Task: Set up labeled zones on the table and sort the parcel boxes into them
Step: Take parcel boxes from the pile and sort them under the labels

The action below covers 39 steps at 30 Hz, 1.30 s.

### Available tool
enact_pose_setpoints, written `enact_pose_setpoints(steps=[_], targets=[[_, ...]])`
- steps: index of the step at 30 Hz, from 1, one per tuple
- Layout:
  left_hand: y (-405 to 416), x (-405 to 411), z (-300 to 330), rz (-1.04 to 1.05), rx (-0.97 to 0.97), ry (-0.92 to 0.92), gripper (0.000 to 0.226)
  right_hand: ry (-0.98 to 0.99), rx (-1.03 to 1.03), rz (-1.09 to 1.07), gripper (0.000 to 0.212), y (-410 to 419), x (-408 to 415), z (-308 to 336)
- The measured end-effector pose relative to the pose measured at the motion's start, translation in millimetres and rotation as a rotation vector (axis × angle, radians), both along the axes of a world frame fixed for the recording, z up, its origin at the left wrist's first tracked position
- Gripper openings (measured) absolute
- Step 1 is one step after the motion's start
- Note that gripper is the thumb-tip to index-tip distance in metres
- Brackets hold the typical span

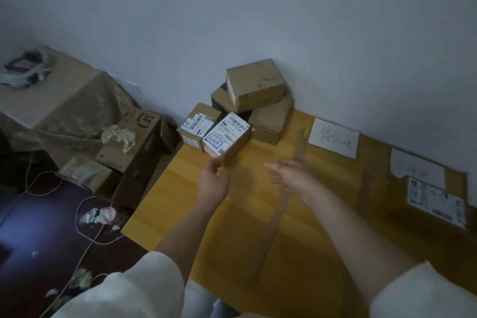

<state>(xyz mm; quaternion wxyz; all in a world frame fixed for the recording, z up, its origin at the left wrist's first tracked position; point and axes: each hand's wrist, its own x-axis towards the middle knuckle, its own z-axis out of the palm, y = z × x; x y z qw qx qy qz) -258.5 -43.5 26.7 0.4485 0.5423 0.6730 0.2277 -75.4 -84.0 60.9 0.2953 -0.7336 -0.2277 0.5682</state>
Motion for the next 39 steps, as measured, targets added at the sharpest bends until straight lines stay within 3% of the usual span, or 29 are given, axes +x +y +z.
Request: enact_pose_setpoints(steps=[6,15,26,33,39], targets=[[63.4,3.1,19.4,0.020,0.091,-0.095,0.040,-0.127,0.106,-0.059,0.056,65.6,5.7,22.1],[138.5,30.2,33.5,-0.098,0.063,-0.151,0.052,-0.259,0.188,-0.167,0.073,157.2,39.6,39.6],[175.1,55.4,37.9,-0.150,-0.029,-0.246,0.056,-0.258,0.165,-0.186,0.054,203.8,48.0,27.2],[170.0,63.5,43.8,-0.167,-0.038,-0.294,0.050,-0.091,0.167,-0.270,0.053,197.4,47.5,30.6],[147.6,60.5,43.2,0.004,-0.012,-0.438,0.036,0.072,0.245,-0.416,0.034,165.1,44.7,41.6]])
